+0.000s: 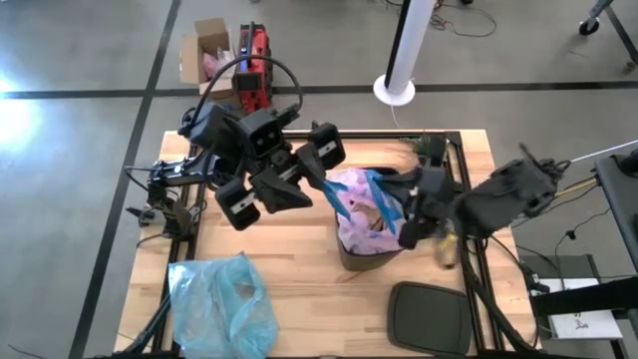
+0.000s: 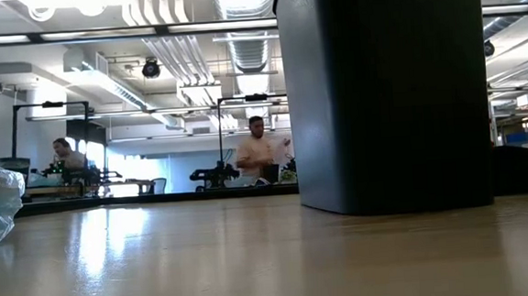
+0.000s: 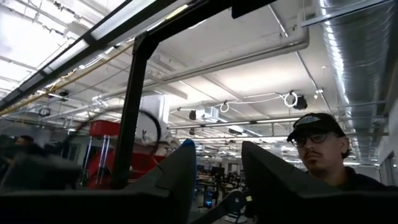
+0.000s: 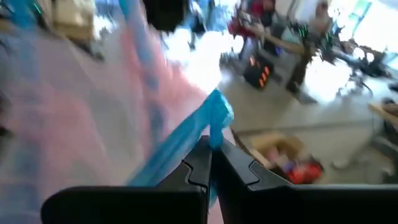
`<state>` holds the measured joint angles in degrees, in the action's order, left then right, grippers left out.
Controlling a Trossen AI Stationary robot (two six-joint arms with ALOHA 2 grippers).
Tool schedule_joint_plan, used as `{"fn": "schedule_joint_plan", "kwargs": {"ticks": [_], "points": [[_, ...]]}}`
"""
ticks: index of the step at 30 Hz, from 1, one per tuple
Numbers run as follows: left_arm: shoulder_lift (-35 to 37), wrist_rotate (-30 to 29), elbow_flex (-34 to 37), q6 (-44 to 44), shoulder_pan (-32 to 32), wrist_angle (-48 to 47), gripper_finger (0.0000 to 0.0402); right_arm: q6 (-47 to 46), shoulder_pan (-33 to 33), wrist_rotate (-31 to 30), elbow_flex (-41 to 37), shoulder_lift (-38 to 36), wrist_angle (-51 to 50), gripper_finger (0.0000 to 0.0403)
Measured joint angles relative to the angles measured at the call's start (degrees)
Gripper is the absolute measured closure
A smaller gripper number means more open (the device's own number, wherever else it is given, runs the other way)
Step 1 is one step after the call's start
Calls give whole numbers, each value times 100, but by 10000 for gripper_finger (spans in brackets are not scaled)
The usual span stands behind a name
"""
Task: Place trash/remove bag and relplace
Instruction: Remove the trash bag from the trash bin
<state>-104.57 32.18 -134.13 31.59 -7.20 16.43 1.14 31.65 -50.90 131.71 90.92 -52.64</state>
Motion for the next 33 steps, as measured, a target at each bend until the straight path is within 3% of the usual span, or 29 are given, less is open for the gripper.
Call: {"fn": "schedule_joint_plan", "kwargs": {"ticks": [4, 8, 14, 17, 22, 30, 33], "points": [[0, -16, 0, -23, 0, -63, 276, 971, 260, 980, -13, -6, 1111, 403], [0, -166, 0, -169, 2, -87, 274, 1062, 286, 1788, -49, 157, 1293, 403], [0, -234, 0, -264, 7, -83, 281, 925, 151, 1712, -73, 523, 822, 403], [0, -234, 0, -264, 7, -66, 285, 257, 23, 1342, -78, 575, 208, 403], [29, -235, 0, -263, 7, 41, 288, -591, 28, 1369, -73, 508, -626, 403], [39, -232, 0, -262, 7, 15, 278, 729, 325, 1549, 42, 410, 1231, 403], [21, -232, 0, -262, -9, 24, 276, 995, 250, 1455, 49, 422, 1497, 403]]}}
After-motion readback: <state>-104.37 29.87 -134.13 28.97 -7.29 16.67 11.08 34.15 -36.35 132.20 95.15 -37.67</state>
